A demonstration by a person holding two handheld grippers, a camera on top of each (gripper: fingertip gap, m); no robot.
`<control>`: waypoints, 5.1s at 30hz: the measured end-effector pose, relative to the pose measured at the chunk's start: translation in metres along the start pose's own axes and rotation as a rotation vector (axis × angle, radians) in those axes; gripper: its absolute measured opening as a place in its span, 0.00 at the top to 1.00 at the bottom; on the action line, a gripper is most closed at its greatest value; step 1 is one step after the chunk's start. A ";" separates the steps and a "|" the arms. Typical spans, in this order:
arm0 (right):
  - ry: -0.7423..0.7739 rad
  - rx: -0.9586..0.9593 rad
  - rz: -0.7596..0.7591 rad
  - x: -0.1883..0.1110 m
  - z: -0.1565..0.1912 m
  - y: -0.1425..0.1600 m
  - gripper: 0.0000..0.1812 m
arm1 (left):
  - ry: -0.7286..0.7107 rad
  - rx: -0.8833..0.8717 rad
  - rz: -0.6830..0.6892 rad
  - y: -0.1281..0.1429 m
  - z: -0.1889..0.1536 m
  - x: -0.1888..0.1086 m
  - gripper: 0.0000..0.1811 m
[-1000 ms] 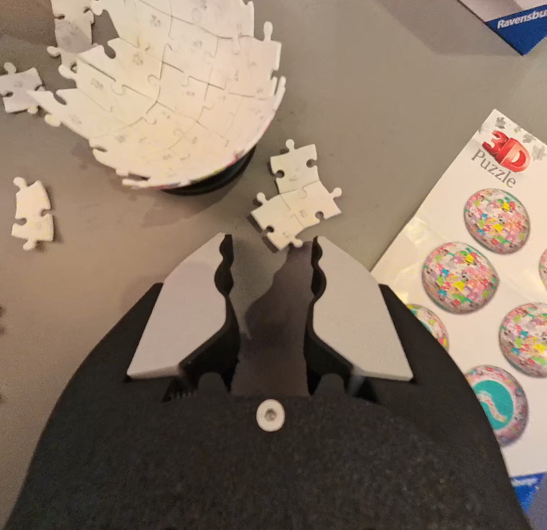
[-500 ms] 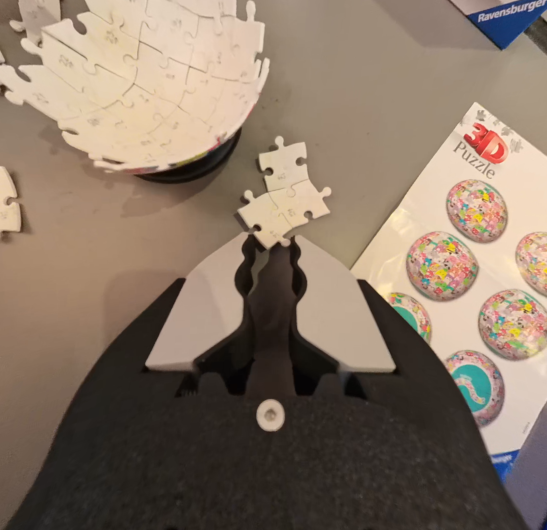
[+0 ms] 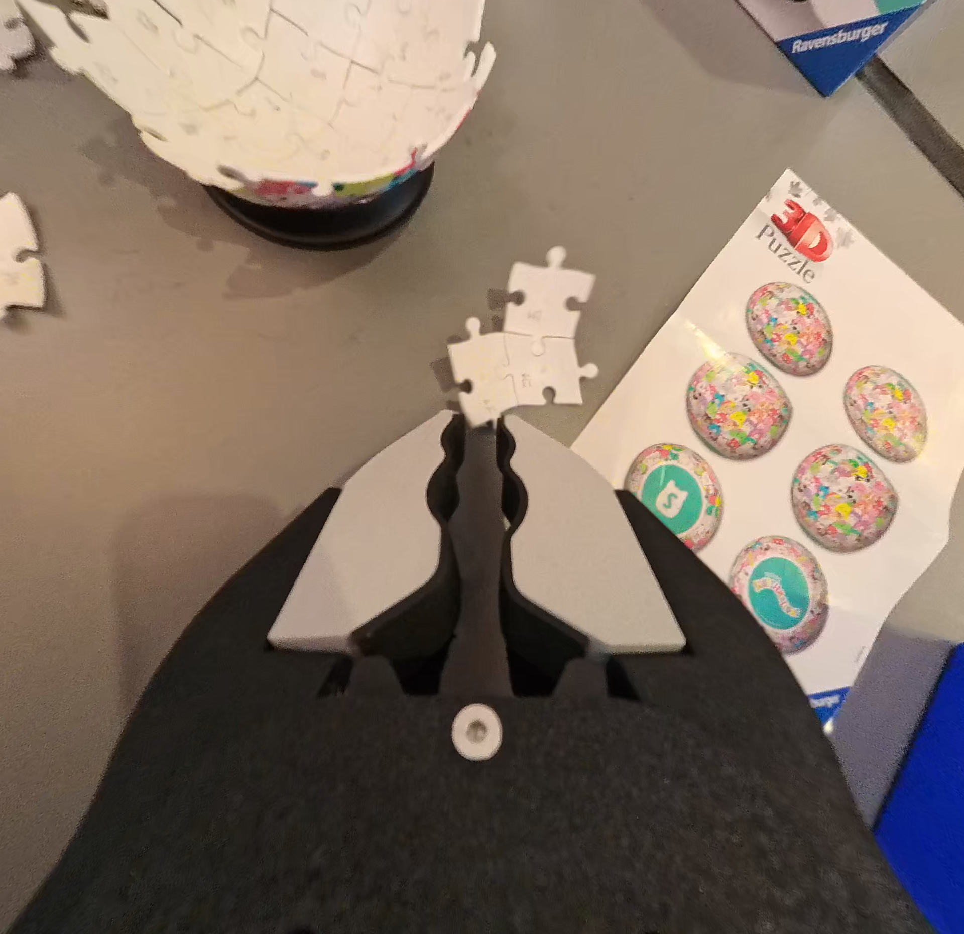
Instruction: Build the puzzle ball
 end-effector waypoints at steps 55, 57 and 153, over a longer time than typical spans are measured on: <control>-0.354 0.200 -0.118 -0.061 0.051 0.072 0.88 | 0.097 0.157 0.455 0.053 -0.167 0.113 0.80; -0.422 0.183 -0.061 -0.052 0.051 0.072 0.87 | 0.096 0.183 0.453 0.057 -0.176 0.121 0.82; -0.455 -0.048 -0.475 -0.119 0.036 -0.004 0.99 | -0.070 0.371 0.081 -0.021 -0.127 0.019 0.79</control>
Point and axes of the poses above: each gripper's, where its closed fingertips meet, x out along the fingers, y out of its underside, z = x × y across the jaws, the point moved 3 cm from there along -x, back along the fingers, and after that the axes turned 15 degrees about z, right-handed, at the moved point
